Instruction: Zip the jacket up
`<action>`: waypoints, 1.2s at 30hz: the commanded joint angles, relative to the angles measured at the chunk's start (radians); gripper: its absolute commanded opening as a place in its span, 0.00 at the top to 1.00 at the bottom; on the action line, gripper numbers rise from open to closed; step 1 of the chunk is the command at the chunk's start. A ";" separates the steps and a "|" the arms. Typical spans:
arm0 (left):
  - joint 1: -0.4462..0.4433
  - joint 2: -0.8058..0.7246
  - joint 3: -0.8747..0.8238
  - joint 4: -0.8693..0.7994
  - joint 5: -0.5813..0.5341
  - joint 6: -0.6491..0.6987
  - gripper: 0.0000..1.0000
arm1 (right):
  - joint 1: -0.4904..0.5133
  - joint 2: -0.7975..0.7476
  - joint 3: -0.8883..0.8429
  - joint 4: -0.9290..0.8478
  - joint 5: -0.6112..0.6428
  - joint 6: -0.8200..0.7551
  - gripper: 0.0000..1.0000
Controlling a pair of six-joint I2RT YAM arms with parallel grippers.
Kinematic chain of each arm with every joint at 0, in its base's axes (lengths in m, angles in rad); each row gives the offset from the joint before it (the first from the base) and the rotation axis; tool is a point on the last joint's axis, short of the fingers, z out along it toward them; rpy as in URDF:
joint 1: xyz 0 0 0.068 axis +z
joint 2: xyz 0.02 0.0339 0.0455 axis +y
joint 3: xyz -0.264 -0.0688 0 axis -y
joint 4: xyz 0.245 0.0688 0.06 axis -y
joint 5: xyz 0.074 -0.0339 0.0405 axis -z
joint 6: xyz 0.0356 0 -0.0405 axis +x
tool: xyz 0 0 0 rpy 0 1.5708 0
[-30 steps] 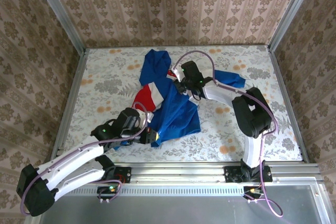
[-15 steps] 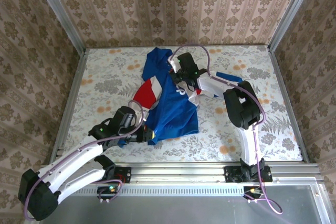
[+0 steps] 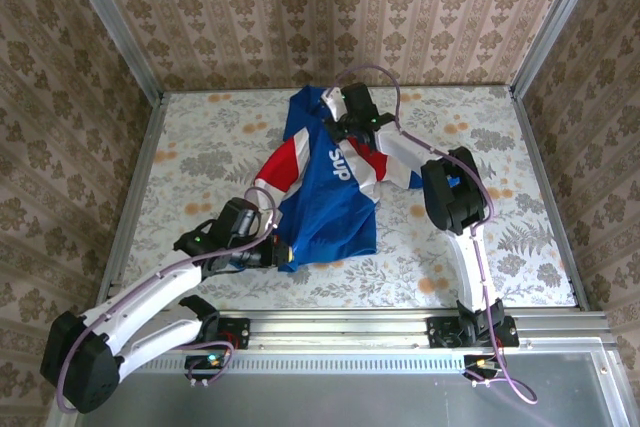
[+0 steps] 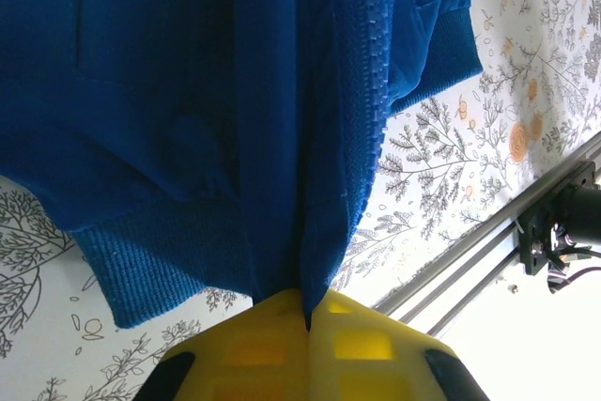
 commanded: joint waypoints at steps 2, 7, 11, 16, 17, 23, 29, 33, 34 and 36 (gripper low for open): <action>0.001 0.023 0.021 -0.114 0.078 0.030 1.00 | -0.059 0.058 0.141 0.007 0.051 -0.012 1.00; 0.008 0.036 0.027 -0.114 0.082 0.032 1.00 | -0.075 0.118 0.250 -0.045 0.033 -0.011 1.00; 0.012 0.052 0.036 -0.102 0.083 0.034 1.00 | -0.075 0.144 0.285 -0.070 0.011 -0.012 1.00; 0.015 0.081 0.038 -0.086 0.102 0.036 1.00 | -0.076 0.155 0.296 -0.114 0.018 -0.026 1.00; 0.014 0.082 0.037 -0.085 0.102 0.036 1.00 | -0.076 0.158 0.304 -0.128 0.020 -0.027 1.00; 0.016 0.080 0.055 -0.095 0.055 0.035 0.98 | -0.077 0.149 0.339 -0.188 0.061 -0.006 0.97; 0.028 0.083 0.097 -0.148 -0.083 0.033 0.59 | -0.078 0.094 0.325 -0.225 0.074 -0.030 0.52; 0.079 0.061 0.138 -0.168 -0.105 0.070 0.51 | -0.077 0.022 0.253 -0.212 0.073 -0.031 0.48; 0.100 0.055 0.152 -0.173 -0.104 0.086 0.50 | -0.076 -0.006 0.220 -0.197 0.072 -0.028 0.47; 0.142 0.044 0.176 -0.179 -0.101 0.118 0.50 | -0.077 -0.062 0.149 -0.168 0.071 -0.022 0.46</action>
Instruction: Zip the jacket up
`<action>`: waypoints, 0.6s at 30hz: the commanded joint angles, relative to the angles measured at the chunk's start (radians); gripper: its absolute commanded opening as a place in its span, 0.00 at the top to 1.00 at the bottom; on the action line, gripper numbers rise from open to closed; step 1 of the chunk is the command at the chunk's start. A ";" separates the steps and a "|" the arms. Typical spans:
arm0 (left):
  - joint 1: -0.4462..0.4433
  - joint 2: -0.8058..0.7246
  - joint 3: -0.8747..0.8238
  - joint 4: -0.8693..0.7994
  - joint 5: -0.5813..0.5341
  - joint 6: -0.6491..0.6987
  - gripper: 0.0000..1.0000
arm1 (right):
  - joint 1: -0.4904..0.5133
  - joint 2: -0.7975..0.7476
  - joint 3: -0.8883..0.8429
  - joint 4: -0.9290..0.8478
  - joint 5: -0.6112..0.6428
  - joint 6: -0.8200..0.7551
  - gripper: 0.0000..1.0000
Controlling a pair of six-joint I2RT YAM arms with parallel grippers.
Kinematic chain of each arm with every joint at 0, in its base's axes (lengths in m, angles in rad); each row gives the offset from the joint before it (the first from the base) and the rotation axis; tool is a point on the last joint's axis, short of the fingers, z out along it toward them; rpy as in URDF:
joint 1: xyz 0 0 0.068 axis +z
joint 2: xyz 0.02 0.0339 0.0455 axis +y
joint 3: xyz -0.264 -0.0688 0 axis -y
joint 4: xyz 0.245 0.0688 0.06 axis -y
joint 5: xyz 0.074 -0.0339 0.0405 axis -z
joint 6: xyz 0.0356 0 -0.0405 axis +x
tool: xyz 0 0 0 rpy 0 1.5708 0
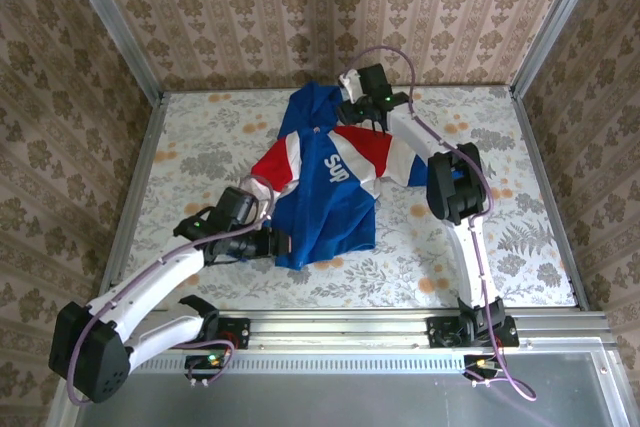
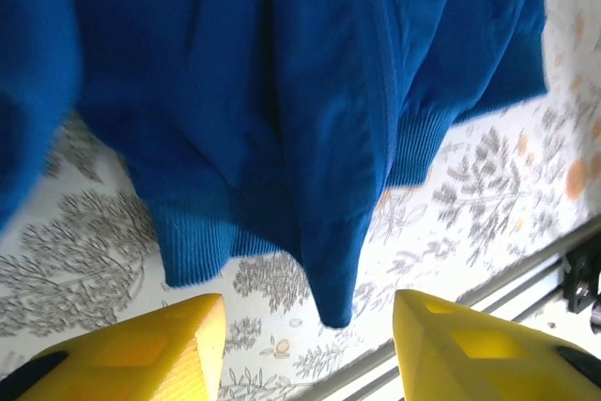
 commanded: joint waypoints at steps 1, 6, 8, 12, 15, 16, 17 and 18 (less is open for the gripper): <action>0.065 -0.034 0.067 -0.043 -0.019 0.082 0.50 | 0.012 -0.151 -0.098 0.056 0.019 0.011 0.45; 0.225 -0.022 0.157 -0.060 -0.017 0.214 0.46 | 0.012 -0.335 -0.342 0.128 0.039 0.024 0.44; 0.296 -0.002 0.214 -0.090 -0.071 0.275 0.44 | 0.011 -0.432 -0.475 0.176 0.066 0.038 0.43; 0.421 0.032 0.288 -0.077 -0.132 0.343 0.39 | 0.008 -0.604 -0.704 0.249 0.111 0.066 0.41; 0.505 0.044 0.318 -0.021 -0.138 0.371 0.34 | 0.003 -0.728 -0.853 0.269 0.141 0.079 0.38; 0.528 0.047 0.323 0.004 -0.129 0.391 0.33 | 0.002 -0.774 -0.909 0.281 0.160 0.085 0.36; 0.547 0.048 0.325 0.032 -0.133 0.405 0.30 | 0.001 -0.826 -0.968 0.295 0.180 0.095 0.33; 0.558 0.048 0.322 0.057 -0.143 0.416 0.28 | -0.003 -0.872 -1.019 0.313 0.198 0.108 0.30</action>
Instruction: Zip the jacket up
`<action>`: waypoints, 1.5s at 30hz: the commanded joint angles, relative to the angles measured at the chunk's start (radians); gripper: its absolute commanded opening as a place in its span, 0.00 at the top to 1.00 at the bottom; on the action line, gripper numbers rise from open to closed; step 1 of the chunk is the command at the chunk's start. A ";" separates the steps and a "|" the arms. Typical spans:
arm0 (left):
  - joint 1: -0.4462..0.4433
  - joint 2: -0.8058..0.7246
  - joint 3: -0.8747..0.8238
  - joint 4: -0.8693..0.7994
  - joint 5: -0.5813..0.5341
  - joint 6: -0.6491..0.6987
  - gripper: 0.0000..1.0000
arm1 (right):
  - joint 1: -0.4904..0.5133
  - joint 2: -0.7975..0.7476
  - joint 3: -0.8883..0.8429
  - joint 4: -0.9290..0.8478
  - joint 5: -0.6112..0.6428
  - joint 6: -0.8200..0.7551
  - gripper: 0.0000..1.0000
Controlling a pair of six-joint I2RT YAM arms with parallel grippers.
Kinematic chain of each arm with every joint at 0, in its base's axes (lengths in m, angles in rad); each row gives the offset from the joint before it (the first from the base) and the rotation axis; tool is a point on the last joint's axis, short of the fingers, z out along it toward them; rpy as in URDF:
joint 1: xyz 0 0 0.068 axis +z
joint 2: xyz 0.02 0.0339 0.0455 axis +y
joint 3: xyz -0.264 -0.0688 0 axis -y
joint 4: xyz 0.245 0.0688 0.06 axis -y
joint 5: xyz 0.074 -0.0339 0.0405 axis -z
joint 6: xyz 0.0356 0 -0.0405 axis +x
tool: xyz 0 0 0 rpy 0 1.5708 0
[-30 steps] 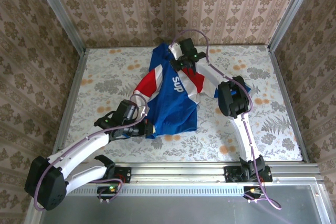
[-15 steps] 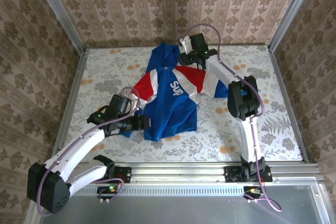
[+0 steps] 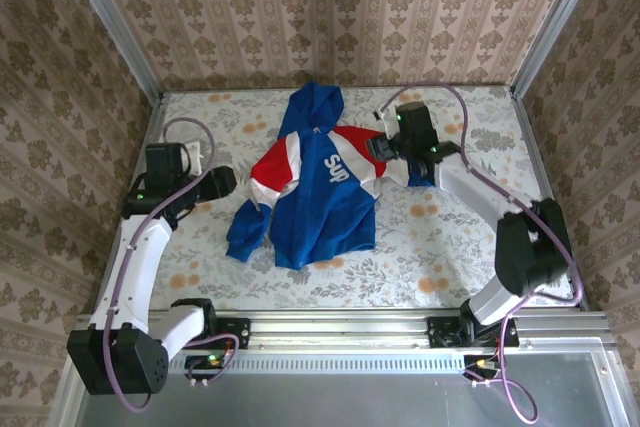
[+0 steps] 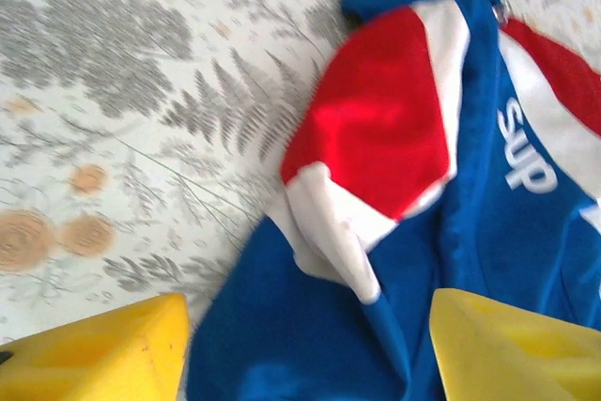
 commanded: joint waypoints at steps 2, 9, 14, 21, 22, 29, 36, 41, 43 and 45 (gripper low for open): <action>0.059 0.001 0.001 0.129 -0.041 0.109 0.23 | -0.024 -0.228 -0.203 0.097 0.111 0.085 0.25; 0.101 -0.051 -0.211 0.425 -0.130 0.199 0.05 | -0.085 -0.549 -0.510 0.237 0.279 0.179 0.00; 0.102 -0.069 -0.394 0.629 -0.241 0.210 0.00 | -0.176 -0.596 -0.735 0.488 0.316 0.203 0.00; 0.070 0.034 -0.519 0.852 -0.281 0.207 0.00 | -0.218 -0.418 -0.858 0.779 0.283 0.196 0.00; 0.060 0.059 -0.524 0.880 -0.295 0.218 0.00 | -0.220 -0.393 -0.853 0.804 0.283 0.193 0.00; 0.044 0.243 -0.544 1.165 -0.321 0.235 0.00 | -0.241 -0.262 -0.796 0.891 0.222 0.152 0.00; 0.038 0.418 -0.504 1.361 -0.290 0.278 0.00 | -0.260 -0.057 -0.779 1.064 0.190 0.130 0.00; 0.037 0.485 -0.514 1.431 -0.272 0.284 0.00 | -0.283 -0.017 -0.728 1.003 0.195 0.162 0.00; 0.038 0.492 -0.524 1.455 -0.264 0.288 0.00 | -0.293 -0.020 -0.722 0.986 0.185 0.174 0.00; 0.033 0.520 -0.550 1.527 -0.243 0.302 0.00 | -0.294 -0.020 -0.722 0.987 0.186 0.173 0.00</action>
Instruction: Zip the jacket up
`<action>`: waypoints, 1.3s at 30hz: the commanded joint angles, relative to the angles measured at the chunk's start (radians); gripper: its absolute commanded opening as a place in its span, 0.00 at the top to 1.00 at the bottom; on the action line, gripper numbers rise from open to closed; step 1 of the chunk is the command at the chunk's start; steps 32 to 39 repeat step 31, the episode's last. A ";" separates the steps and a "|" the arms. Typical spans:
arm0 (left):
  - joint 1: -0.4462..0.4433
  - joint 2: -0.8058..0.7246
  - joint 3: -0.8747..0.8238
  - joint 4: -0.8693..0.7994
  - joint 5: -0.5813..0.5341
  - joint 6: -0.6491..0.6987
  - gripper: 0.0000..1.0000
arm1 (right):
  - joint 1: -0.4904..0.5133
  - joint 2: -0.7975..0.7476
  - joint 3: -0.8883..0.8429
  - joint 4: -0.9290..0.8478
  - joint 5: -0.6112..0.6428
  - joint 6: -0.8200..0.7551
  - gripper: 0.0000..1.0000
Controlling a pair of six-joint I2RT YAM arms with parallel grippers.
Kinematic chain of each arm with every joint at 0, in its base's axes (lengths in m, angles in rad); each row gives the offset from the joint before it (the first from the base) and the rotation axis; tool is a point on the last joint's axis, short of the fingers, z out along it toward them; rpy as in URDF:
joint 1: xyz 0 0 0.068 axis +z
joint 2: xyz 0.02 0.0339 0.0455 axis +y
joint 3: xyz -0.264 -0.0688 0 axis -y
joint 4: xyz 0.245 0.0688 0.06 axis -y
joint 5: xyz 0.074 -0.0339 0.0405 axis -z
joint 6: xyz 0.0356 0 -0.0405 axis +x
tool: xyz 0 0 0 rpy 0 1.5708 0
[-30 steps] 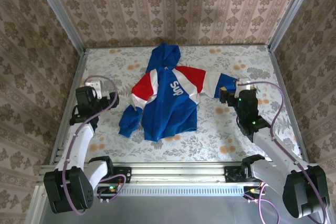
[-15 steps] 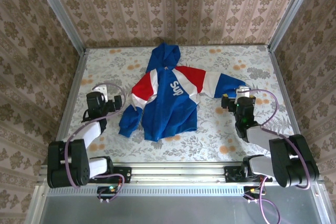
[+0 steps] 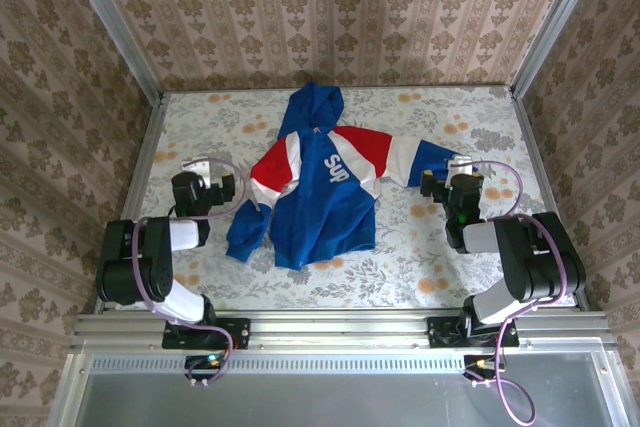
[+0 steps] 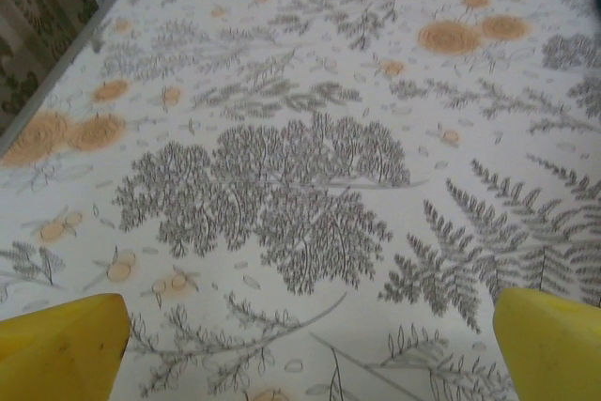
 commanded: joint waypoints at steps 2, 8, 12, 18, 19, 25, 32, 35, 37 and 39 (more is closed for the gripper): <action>-0.011 0.014 -0.026 0.123 0.024 0.030 0.00 | -0.007 -0.001 0.022 0.018 -0.010 0.019 0.00; -0.020 0.023 -0.025 0.139 0.009 0.046 0.00 | -0.007 -0.001 0.022 0.020 -0.012 0.017 0.00; -0.025 0.023 -0.021 0.132 0.011 0.051 0.00 | -0.007 -0.001 0.021 0.018 -0.012 0.017 0.00; -0.024 0.024 -0.021 0.134 0.011 0.052 0.00 | -0.007 -0.001 0.021 0.019 -0.013 0.017 0.00; -0.025 0.024 -0.021 0.134 0.011 0.052 0.00 | -0.007 -0.001 0.022 0.020 -0.012 0.017 0.00; -0.030 0.024 -0.021 0.134 0.005 0.055 0.00 | -0.002 0.004 0.028 0.013 -0.054 -0.007 0.00; -0.030 0.024 -0.021 0.132 0.006 0.055 0.00 | -0.024 -0.001 0.035 -0.008 -0.116 -0.002 0.00; -0.030 0.024 -0.021 0.132 0.006 0.055 0.00 | -0.024 -0.001 0.035 -0.008 -0.116 -0.002 0.00; -0.030 0.024 -0.021 0.132 0.006 0.055 0.00 | -0.024 -0.001 0.035 -0.008 -0.116 -0.002 0.00; -0.030 0.024 -0.021 0.132 0.006 0.055 0.00 | -0.024 -0.001 0.035 -0.008 -0.116 -0.002 0.00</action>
